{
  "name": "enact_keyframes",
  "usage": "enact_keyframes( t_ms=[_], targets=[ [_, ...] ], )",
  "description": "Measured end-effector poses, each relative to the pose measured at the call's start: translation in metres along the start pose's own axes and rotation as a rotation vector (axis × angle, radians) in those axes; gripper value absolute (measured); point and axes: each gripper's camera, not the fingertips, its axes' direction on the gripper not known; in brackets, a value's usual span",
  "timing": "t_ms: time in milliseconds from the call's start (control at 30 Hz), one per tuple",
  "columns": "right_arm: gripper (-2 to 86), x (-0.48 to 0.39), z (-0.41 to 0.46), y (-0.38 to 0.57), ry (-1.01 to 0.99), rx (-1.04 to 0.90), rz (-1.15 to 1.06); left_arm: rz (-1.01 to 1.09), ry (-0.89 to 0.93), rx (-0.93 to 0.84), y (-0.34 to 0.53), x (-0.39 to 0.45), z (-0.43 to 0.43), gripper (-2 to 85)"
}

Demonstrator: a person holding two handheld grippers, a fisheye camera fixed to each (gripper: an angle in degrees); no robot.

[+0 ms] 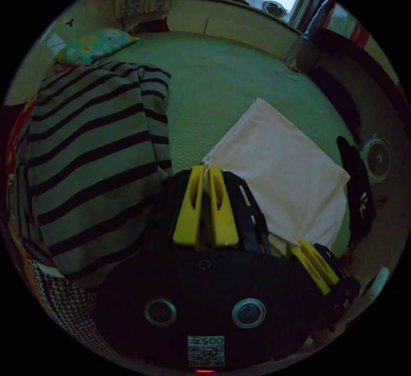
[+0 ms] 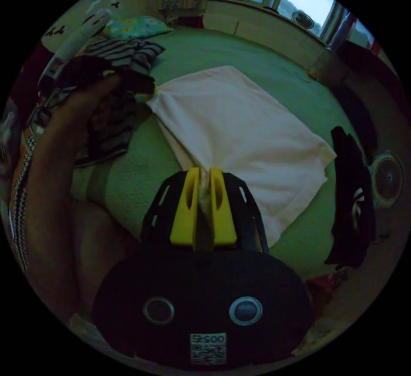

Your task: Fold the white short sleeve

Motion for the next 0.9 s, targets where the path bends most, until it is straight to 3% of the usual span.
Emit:
enact_keyframes(
  t_ms=[133, 233, 333, 900],
  targets=[
    [2.4, 0.005, -0.032, 0.024, -0.061, 0.055, 0.035, -0.015, 0.019, -0.007, 0.0, -0.01, 0.006, 3.5],
    [2.0, 0.008, -0.044, 0.046, 0.02, 0.127, 0.081, -0.025, 0.035, -0.007, 0.001, -0.017, 0.01, 3.7],
    [1.6, 0.013, -0.029, 0.057, 0.04, 0.033, 0.121, -0.019, 0.024, -0.005, 0.003, -0.021, 0.012, 3.9],
    [-1.4, 0.004, -0.057, 0.085, 0.007, 0.167, 0.158, -0.019, 0.09, 0.071, 0.018, -0.064, 0.011, 3.5]
  ],
)
